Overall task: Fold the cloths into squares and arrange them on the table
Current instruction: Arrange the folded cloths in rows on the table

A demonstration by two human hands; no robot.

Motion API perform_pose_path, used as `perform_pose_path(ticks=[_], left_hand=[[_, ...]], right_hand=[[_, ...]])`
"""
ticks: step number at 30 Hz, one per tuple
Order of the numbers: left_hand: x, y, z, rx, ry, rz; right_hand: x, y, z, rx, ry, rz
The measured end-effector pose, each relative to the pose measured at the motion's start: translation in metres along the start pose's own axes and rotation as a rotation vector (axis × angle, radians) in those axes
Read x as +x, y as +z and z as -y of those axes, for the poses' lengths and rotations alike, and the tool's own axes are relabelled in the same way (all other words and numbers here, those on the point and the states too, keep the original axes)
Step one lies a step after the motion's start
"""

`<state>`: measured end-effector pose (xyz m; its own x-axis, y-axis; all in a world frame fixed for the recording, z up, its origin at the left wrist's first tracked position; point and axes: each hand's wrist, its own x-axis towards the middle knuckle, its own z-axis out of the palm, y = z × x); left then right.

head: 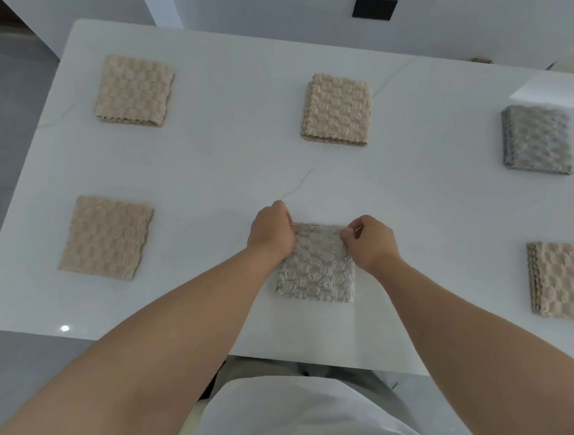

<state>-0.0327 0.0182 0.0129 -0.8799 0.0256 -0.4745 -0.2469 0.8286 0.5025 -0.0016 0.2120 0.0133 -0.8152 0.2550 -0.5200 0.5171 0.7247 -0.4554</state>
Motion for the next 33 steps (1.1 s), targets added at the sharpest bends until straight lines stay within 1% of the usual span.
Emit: perform_pose_path(ticks=[2,3,5,6,7,8,10,11,12,15,17,19,21,22,23,24,26,28,30,31,33], left_hand=[[-0.007,0.0,0.0,0.106,0.11,-0.029],[-0.01,0.001,0.002,0.225,0.216,-0.062],[-0.016,0.005,0.009,0.486,0.513,-0.163],[-0.018,0.008,0.014,0.552,0.656,-0.193],[-0.02,0.012,0.02,0.599,0.766,-0.175],[-0.021,0.015,0.024,0.646,0.817,-0.098],[-0.022,0.018,0.029,0.77,0.786,0.123],[-0.022,0.019,0.031,0.824,0.754,0.199],[-0.021,0.02,0.033,0.853,0.722,0.242],[-0.018,0.017,0.037,0.892,0.67,0.273],[-0.018,0.014,0.036,0.91,0.654,0.266],[-0.021,0.014,0.036,0.881,0.657,0.223],[-0.029,0.016,0.04,0.793,0.716,0.148],[-0.034,0.017,0.044,0.777,0.763,0.126],[-0.038,0.018,0.048,0.79,0.788,0.137],[-0.042,0.019,0.051,0.815,0.773,0.174],[-0.045,0.022,0.052,0.84,0.686,0.239],[-0.047,0.023,0.05,0.819,0.674,0.218],[-0.052,0.021,0.051,0.75,0.752,0.152],[-0.055,0.021,0.054,0.708,0.83,0.106],[-0.058,0.024,0.064,0.64,1.017,-0.004]], right_hand=[[-0.008,0.002,-0.004,-0.145,-0.141,-0.067],[-0.014,0.002,-0.008,-0.258,-0.252,-0.131],[-0.023,0.002,-0.014,-0.421,-0.475,-0.224],[-0.026,0.002,-0.017,-0.461,-0.539,-0.219],[-0.028,0.002,-0.02,-0.495,-0.565,-0.173],[-0.029,0.002,-0.024,-0.537,-0.566,-0.096],[-0.029,0.004,-0.031,-0.641,-0.538,0.083],[-0.029,0.005,-0.033,-0.685,-0.516,0.157],[-0.029,0.006,-0.034,-0.715,-0.493,0.207],[-0.026,0.004,-0.027,-0.759,-0.444,0.269],[-0.026,0.001,-0.02,-0.784,-0.426,0.277],[-0.03,0.0,-0.018,-0.759,-0.419,0.218],[-0.04,0.002,-0.023,-0.688,-0.444,0.158],[-0.045,0.003,-0.028,-0.676,-0.465,0.156],[-0.05,0.005,-0.033,-0.686,-0.477,0.169],[-0.053,0.007,-0.037,-0.708,-0.475,0.185],[-0.056,0.01,-0.041,-0.743,-0.446,0.179],[-0.059,0.014,-0.039,-0.733,-0.444,0.144],[-0.066,0.015,-0.037,-0.713,-0.536,0.075],[-0.07,0.015,-0.039,-0.715,-0.599,0.041],[-0.076,0.017,-0.048,-0.751,-0.699,0.033]])
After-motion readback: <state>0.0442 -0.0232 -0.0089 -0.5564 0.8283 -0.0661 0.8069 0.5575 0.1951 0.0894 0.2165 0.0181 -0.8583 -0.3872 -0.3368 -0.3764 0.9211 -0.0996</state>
